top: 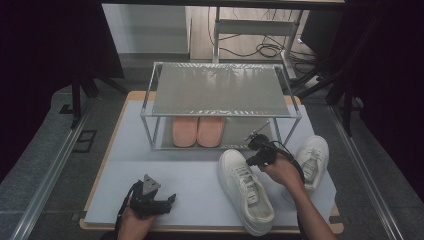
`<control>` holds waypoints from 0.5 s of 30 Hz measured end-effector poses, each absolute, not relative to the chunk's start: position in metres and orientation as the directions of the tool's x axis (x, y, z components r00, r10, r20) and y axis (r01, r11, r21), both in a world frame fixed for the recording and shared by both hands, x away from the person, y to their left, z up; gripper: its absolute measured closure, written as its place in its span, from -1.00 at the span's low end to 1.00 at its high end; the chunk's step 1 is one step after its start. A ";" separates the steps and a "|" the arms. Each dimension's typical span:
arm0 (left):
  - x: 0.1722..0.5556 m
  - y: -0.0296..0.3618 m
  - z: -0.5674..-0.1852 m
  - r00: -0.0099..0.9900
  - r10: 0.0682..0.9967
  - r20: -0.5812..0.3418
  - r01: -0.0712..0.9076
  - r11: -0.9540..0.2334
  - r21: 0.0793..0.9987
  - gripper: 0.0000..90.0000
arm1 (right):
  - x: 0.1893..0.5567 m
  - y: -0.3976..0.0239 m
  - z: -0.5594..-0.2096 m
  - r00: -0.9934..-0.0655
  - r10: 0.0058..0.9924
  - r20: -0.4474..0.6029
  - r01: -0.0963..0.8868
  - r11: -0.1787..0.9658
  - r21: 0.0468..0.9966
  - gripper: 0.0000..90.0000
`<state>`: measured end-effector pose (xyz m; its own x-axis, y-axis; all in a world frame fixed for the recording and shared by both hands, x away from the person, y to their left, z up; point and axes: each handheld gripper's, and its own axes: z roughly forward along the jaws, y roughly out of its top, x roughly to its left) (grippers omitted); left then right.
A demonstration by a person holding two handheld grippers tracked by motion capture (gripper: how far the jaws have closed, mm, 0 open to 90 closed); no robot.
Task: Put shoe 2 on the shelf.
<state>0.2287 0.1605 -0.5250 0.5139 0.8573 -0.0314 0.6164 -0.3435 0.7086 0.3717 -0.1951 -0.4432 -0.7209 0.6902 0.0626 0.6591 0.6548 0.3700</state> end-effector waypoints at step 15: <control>0.229 0.160 -0.525 0.513 0.858 -0.031 0.616 -0.343 0.709 -0.70 | 0.369 -0.155 -0.444 -0.773 0.632 0.052 0.603 0.707 0.369 1.00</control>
<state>0.2286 0.1604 -0.5251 0.5133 0.8576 -0.0308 0.6163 -0.3434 0.7088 0.3689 -0.1552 -0.4438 -0.7730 0.6322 0.0525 0.6032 0.7069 0.3695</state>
